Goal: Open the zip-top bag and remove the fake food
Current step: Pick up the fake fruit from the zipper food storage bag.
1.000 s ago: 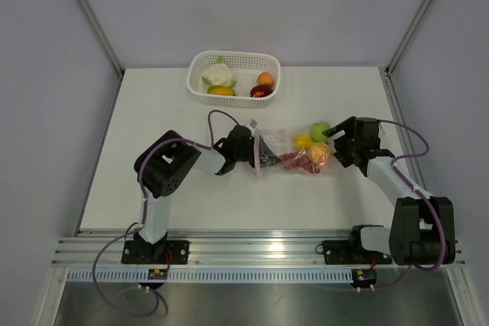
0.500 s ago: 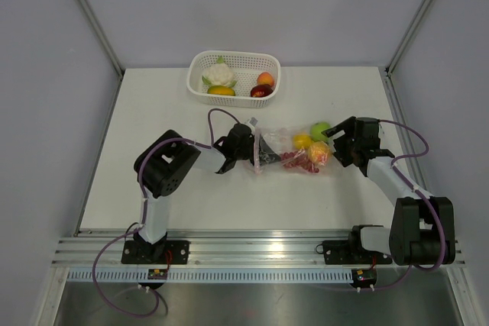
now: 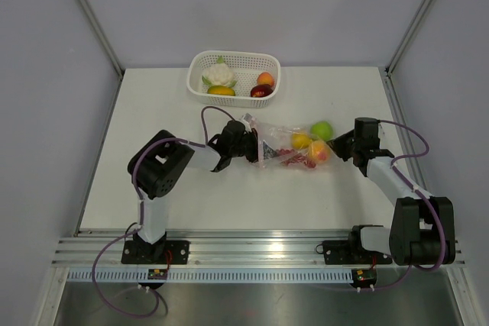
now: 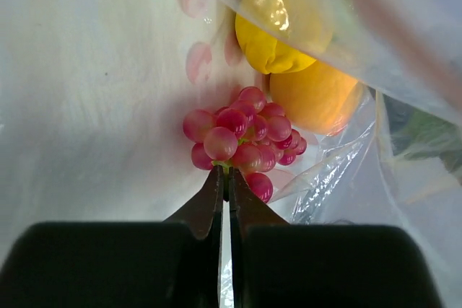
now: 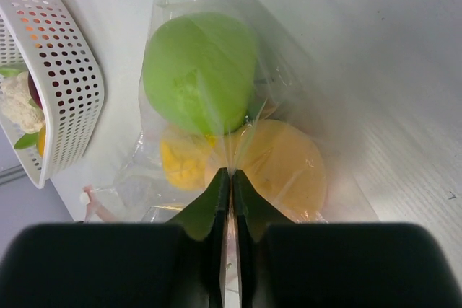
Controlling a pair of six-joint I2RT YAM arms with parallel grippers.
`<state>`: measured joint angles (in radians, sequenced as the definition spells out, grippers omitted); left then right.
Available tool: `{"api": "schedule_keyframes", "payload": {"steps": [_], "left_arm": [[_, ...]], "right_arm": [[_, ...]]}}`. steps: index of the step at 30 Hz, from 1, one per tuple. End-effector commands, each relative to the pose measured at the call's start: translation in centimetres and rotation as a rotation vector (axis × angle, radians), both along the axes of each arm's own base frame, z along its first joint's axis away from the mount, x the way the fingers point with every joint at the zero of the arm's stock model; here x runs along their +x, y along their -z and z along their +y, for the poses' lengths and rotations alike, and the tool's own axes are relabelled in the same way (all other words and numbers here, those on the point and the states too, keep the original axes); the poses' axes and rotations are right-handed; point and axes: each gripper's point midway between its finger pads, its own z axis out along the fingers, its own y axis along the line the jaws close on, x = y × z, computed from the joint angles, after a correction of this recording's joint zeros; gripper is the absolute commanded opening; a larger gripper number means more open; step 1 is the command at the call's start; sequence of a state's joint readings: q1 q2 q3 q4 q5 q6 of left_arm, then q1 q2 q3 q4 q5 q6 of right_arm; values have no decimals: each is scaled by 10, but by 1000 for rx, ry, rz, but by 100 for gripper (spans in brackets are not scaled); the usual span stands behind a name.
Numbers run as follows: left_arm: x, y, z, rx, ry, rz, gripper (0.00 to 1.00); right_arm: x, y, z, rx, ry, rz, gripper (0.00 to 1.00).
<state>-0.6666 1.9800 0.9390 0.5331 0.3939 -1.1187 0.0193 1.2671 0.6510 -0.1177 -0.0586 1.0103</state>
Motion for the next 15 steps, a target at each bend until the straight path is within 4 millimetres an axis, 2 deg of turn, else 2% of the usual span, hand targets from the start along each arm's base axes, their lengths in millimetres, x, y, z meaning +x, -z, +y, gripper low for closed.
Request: {"api": "schedule_keyframes", "payload": {"steps": [1, 6, 8, 15], "left_arm": [[6, -35, 3, -78, 6, -69, 0], [9, -45, 14, -93, -2, -83, 0], [10, -45, 20, -90, -11, -80, 0], [21, -67, 40, -71, -40, -158, 0]], "right_arm": [[5, -7, -10, -29, 46, -16, 9], [0, -4, -23, -66, 121, 13, 0], [-1, -6, -25, -69, 135, 10, 0], [-3, -7, -31, -85, 163, 4, 0]]}}
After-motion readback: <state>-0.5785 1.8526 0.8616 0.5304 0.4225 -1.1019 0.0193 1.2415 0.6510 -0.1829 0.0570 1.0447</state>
